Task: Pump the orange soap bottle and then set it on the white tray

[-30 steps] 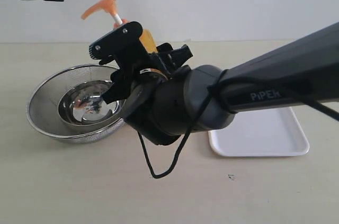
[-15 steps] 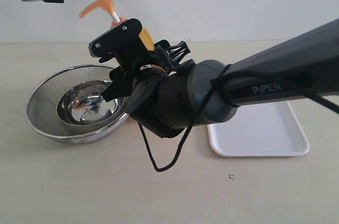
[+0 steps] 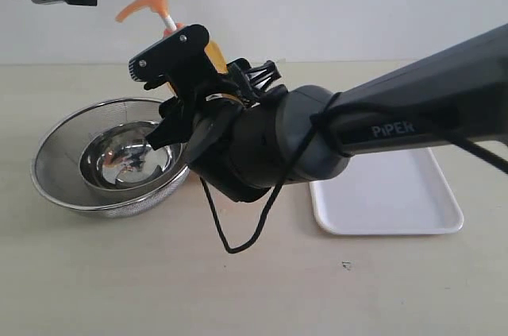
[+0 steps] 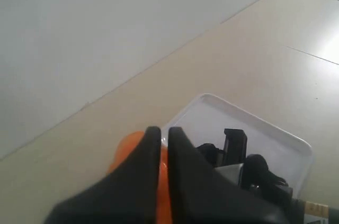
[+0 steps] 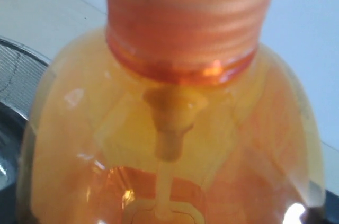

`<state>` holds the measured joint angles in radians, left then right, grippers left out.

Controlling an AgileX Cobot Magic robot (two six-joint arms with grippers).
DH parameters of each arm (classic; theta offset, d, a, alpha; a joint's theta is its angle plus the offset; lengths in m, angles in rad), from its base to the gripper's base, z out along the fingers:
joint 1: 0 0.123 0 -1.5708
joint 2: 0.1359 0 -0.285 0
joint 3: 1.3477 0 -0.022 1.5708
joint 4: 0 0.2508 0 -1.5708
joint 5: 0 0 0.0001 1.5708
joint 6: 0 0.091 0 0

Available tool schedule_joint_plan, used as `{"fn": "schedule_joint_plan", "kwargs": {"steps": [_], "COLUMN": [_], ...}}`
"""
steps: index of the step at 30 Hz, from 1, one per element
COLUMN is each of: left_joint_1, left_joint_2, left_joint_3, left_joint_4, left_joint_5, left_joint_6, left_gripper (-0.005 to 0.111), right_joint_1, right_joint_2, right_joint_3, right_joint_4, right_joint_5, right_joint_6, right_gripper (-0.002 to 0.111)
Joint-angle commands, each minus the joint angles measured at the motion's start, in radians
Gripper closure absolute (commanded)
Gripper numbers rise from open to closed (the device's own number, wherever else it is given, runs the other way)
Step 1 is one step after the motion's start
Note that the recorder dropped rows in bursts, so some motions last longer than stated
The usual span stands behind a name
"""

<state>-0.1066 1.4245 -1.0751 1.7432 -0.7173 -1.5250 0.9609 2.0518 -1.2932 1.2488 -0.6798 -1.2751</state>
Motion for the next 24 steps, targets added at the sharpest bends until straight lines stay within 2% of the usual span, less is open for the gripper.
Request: {"fn": "schedule_joint_plan", "kwargs": {"steps": [1, 7, 11, 24], "left_joint_1": [-0.011, -0.033, -0.033, -0.033], "left_joint_2": [0.037, 0.071, 0.051, 0.049], "left_joint_3": [0.004, 0.004, 0.004, -0.055], "left_joint_4": [0.001, 0.001, 0.001, -0.027], "left_joint_5": [0.015, 0.068, 0.008, 0.042], "left_joint_6": [-0.009, 0.005, 0.041, 0.082], "left_gripper": [0.102, 0.102, 0.102, 0.102], "right_joint_1": [-0.004, -0.004, -0.004, -0.004], "right_joint_2": [-0.017, -0.017, -0.017, -0.017], "right_joint_3": [-0.015, -0.015, -0.015, -0.015], "right_joint_4": [-0.028, -0.024, -0.022, -0.022], "right_joint_5": [-0.05, -0.048, -0.046, -0.046], "right_joint_6": [-0.015, -0.015, -0.015, -0.019], "right_gripper": [0.109, 0.109, 0.109, 0.109]}}
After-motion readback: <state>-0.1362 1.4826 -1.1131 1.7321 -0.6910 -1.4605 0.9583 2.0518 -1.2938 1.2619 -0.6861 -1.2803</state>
